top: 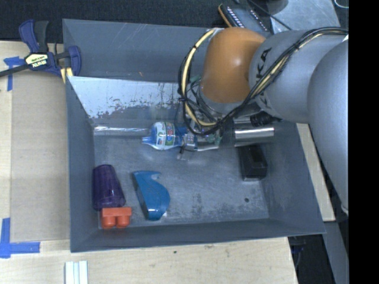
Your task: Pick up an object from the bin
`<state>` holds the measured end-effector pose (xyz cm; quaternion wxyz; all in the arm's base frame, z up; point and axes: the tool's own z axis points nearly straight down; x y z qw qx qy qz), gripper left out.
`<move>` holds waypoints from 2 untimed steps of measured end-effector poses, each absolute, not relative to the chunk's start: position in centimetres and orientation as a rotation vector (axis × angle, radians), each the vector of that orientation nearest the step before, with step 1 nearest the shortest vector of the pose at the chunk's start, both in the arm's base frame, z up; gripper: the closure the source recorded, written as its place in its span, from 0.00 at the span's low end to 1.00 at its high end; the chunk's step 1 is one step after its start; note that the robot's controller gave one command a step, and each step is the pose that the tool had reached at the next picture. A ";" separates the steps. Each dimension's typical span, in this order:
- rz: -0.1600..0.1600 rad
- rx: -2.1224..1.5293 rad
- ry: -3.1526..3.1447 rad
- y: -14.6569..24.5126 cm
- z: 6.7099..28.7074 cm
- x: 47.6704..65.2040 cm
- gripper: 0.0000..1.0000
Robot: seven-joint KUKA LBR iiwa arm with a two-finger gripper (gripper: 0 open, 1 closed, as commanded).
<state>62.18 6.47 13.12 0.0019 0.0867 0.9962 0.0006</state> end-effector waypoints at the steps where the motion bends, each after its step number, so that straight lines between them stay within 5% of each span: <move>1: 0.003 0.369 3.115 8.0 7.0 62.3 0.00; 2: 0.005 0.436 3.100 7.7 7.1 62.8 1.00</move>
Offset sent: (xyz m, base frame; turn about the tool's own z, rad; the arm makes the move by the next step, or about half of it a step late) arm 0.0051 0.0127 -0.0612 0.1083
